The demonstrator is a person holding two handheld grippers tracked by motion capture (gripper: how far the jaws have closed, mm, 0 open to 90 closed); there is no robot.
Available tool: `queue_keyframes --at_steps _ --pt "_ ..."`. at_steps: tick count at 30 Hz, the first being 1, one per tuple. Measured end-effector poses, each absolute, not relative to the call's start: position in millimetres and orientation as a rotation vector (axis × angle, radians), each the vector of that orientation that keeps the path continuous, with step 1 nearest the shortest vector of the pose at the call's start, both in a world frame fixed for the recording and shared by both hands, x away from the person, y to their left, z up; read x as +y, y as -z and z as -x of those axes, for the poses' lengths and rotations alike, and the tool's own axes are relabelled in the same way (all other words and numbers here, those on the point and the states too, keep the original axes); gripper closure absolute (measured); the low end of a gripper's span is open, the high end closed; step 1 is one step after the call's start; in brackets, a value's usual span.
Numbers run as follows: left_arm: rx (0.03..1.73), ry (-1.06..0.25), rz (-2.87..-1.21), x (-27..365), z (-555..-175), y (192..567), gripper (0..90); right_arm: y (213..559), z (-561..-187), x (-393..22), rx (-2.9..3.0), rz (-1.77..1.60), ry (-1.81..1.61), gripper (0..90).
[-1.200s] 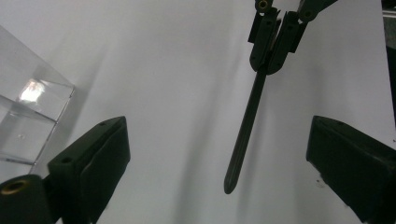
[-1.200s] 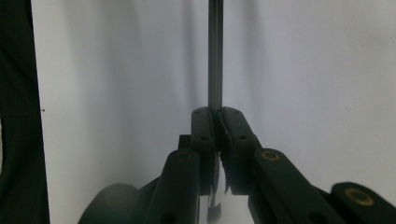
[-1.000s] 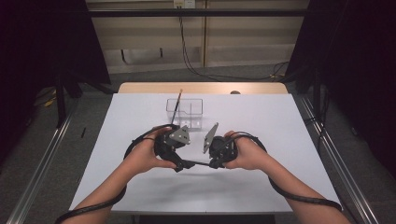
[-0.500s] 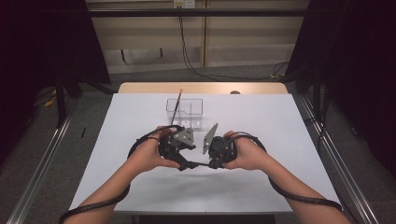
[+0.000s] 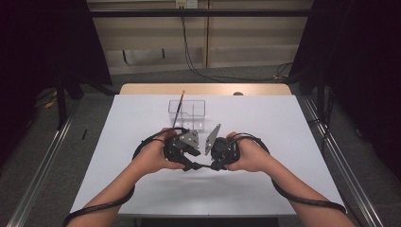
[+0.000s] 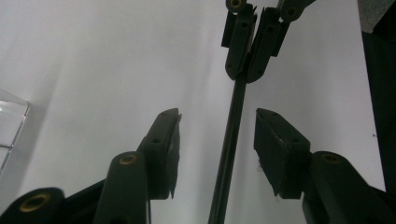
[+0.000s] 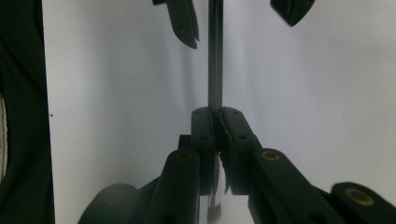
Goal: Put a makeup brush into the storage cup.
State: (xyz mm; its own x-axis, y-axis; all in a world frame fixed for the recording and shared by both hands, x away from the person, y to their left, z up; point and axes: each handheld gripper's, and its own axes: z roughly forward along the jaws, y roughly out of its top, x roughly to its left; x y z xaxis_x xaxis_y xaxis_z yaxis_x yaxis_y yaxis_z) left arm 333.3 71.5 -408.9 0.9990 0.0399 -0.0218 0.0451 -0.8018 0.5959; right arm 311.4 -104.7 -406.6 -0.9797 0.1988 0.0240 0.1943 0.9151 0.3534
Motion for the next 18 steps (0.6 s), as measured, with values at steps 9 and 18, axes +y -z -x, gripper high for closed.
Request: queue_keyframes --at_steps 9,18 --pt "0.052 0.032 -2.514 74.2 -333.9 411.8 69.8 404.1 -312.6 -104.5 3.058 -0.309 -0.584 84.4" --pt "0.05 0.039 -2.529 74.5 -331.9 417.1 77.7 402.0 -314.9 -103.0 3.055 -0.3 -0.585 84.4"
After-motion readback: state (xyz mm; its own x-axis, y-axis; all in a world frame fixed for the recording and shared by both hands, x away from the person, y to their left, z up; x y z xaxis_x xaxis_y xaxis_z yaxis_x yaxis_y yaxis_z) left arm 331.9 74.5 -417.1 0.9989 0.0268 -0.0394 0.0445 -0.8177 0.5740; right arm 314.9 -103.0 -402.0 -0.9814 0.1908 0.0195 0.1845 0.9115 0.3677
